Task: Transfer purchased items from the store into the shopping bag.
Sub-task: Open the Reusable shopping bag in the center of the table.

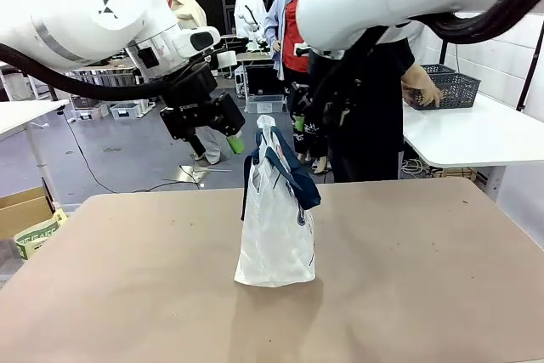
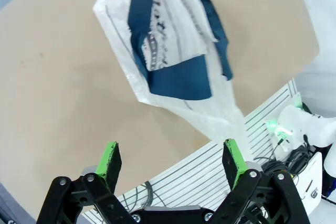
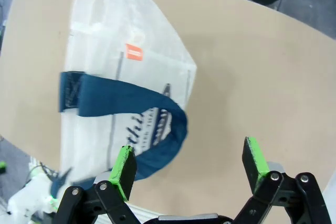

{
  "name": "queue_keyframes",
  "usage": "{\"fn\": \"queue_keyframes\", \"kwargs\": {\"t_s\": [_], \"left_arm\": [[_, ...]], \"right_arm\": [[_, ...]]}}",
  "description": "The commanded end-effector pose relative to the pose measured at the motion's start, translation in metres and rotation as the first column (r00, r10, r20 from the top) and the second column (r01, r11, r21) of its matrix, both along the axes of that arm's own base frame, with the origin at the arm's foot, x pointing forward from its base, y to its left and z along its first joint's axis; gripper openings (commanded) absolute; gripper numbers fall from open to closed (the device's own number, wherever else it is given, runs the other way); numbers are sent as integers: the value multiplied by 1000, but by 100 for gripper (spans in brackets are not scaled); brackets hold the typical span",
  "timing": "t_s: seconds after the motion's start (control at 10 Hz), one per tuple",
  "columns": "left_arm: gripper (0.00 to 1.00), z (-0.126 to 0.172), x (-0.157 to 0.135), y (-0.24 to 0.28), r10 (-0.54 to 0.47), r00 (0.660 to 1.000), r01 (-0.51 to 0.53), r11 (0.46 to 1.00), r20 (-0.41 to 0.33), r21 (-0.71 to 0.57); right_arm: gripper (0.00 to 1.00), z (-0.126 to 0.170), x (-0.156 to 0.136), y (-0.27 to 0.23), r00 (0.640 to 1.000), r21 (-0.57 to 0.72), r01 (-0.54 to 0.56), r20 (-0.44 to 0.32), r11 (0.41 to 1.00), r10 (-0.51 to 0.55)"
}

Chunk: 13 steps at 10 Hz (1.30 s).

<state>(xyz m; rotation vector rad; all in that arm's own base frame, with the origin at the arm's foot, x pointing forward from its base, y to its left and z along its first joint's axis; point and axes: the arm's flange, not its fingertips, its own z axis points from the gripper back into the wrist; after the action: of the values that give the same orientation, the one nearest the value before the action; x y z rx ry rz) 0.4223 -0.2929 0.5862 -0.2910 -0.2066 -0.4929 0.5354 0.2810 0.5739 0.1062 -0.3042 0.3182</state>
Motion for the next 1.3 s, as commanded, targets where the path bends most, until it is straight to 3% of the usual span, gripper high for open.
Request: {"fn": "queue_keyframes", "kwargs": {"t_s": [0.0, 0.3, 0.5, 1.2], "left_arm": [[100, -3, -2, -4, -27, 1000, 27, 999, 14, -30], [100, -12, -3, -18, -75, 997, 76, 996, 7, -48], [100, -20, -1, -19, -29, 999, 30, 998, 23, -57], [100, -39, 9, -15, -20, 1000, 19, 994, -14, -110]], "right_arm": [[100, 5, 6, 28, 997, 37, 52, -50, 998, -50], [100, 5, 3, 44, 997, 65, 60, -42, 996, -57], [100, 1, 4, 45, 995, 88, 84, -68, 993, -78], [100, -21, -4, 50, 987, 99, 113, -121, 989, -101]]}}
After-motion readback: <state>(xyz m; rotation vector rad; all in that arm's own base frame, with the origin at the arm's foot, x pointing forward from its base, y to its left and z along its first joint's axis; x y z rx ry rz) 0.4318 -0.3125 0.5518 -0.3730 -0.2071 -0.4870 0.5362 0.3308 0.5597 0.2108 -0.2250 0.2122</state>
